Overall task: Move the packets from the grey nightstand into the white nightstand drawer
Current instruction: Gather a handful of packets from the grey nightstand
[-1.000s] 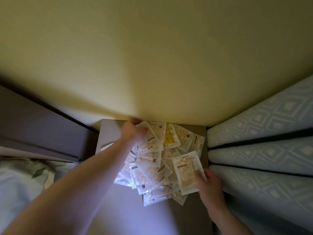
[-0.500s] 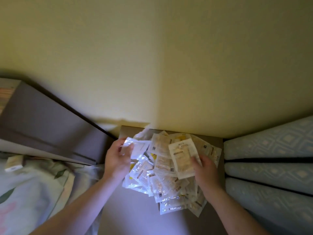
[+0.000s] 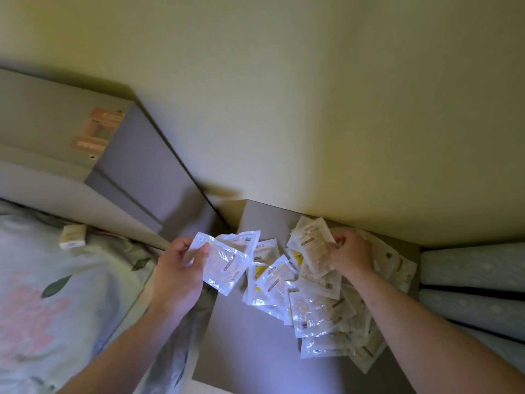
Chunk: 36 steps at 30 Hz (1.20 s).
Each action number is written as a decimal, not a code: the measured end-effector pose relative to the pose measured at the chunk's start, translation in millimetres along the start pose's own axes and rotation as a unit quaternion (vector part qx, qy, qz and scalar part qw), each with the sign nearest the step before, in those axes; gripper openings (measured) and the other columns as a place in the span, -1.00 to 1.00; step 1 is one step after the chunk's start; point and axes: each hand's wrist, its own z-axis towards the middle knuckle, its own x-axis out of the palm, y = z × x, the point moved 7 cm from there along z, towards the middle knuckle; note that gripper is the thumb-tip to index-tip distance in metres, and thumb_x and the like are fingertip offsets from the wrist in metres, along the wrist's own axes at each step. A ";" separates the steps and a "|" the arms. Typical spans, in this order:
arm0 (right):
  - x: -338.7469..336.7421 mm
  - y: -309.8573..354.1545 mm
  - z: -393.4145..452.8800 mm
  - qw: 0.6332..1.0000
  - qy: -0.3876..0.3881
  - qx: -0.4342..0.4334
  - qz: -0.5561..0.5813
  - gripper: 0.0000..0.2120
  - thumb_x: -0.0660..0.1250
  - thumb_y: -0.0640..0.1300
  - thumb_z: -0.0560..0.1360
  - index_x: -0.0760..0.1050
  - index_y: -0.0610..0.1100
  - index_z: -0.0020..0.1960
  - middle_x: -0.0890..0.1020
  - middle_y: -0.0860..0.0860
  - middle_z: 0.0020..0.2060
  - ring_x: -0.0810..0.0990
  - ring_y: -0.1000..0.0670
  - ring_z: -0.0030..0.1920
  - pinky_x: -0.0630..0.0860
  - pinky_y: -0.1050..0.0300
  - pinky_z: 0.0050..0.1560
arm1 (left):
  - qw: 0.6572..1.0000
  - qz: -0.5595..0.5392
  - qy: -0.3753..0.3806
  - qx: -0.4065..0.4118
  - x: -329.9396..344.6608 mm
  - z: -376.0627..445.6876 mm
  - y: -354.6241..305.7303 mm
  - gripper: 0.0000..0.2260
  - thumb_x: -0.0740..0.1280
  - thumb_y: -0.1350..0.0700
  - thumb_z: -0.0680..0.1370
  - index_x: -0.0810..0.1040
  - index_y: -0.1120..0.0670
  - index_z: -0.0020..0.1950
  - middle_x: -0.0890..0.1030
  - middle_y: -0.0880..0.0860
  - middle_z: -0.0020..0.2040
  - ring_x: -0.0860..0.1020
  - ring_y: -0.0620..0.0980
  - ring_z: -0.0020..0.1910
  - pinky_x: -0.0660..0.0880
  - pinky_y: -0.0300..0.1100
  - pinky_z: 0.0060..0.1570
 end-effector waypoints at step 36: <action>-144.4 14.6 -459.0 0.958 0.124 -0.204 0.160 -0.90 0.44 -0.06 0.58 0.60 -0.06 -0.09 0.66 0.06 -0.15 0.60 0.10 -0.09 0.45 0.44 -0.24 | 0.996 -0.038 -0.075 0.016 -220.0 -426.2 -0.7 -0.94 0.43 0.12 0.57 0.62 0.00 -0.10 0.68 -0.05 -0.18 0.63 -0.12 -0.17 0.50 -0.26 -0.20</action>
